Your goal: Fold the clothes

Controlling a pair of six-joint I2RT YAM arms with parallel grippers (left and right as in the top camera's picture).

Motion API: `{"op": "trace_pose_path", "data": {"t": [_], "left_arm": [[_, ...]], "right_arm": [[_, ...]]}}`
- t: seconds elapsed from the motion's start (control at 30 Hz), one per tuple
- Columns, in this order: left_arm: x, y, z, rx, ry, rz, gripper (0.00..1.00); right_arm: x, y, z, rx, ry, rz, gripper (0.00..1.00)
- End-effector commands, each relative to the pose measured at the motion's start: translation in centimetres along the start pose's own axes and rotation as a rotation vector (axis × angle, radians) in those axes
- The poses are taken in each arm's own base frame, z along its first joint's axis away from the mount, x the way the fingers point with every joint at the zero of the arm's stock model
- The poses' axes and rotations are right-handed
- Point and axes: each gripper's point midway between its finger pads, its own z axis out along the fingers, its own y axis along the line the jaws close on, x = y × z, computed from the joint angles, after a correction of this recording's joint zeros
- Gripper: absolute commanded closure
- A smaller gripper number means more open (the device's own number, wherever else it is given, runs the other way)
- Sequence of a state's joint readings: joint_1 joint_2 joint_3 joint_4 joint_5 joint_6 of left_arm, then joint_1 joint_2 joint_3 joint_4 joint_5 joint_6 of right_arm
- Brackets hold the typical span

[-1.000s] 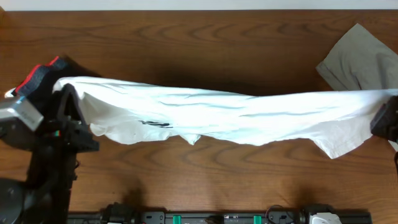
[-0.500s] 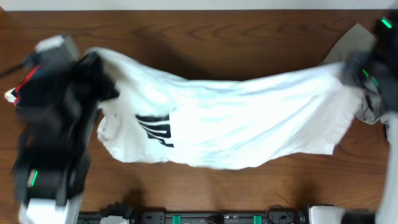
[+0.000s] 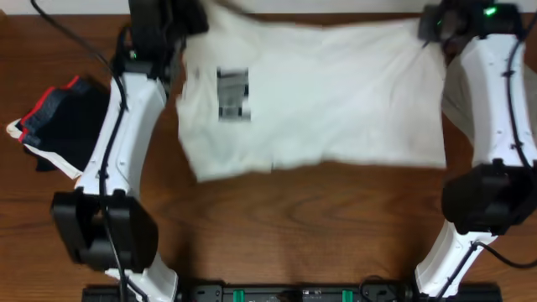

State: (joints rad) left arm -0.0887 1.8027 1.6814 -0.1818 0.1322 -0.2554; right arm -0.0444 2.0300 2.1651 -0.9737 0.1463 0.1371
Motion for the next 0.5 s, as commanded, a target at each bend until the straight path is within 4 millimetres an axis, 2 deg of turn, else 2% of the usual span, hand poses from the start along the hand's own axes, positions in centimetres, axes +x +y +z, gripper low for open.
{"op": "trace_pose_path", "data": {"t": [0.0, 0.1, 0.17, 0.2, 0.3, 0.37, 0.47], "left_arm": [[-13.1, -2.5, -7.1, 0.039, -0.304, 0.042, 0.94], [-15.8, -2.7, -9.6, 0.034, -0.345, 0.042, 0.94], [-15.3, -2.3, -10.3, 0.014, -0.3, 0.035, 0.94], [-14.2, -2.0, -10.3, 0.001, -0.249, 0.031, 0.94], [-8.8, -1.2, -9.9, -0.03, -0.023, 0.012, 0.94], [-3.8, -0.7, -10.0, -0.061, 0.171, -0.004, 0.94], [2.5, 0.1, -11.1, -0.118, 0.42, -0.017, 0.94]], "right_arm": [[-8.8, -3.9, -10.7, -0.017, -0.309, 0.139, 0.99], [-10.5, -6.3, -14.4, 0.002, -0.381, 0.175, 0.99], [-10.0, -7.3, -15.6, 0.005, -0.366, 0.184, 0.99], [-9.4, -7.5, -15.7, 0.009, -0.341, 0.184, 0.99], [-5.9, -7.6, -14.5, 0.025, -0.193, 0.172, 0.99], [-2.7, -7.3, -13.2, 0.034, -0.052, 0.159, 0.99], [2.7, -6.9, -11.2, 0.051, 0.182, 0.125, 0.99]]}}
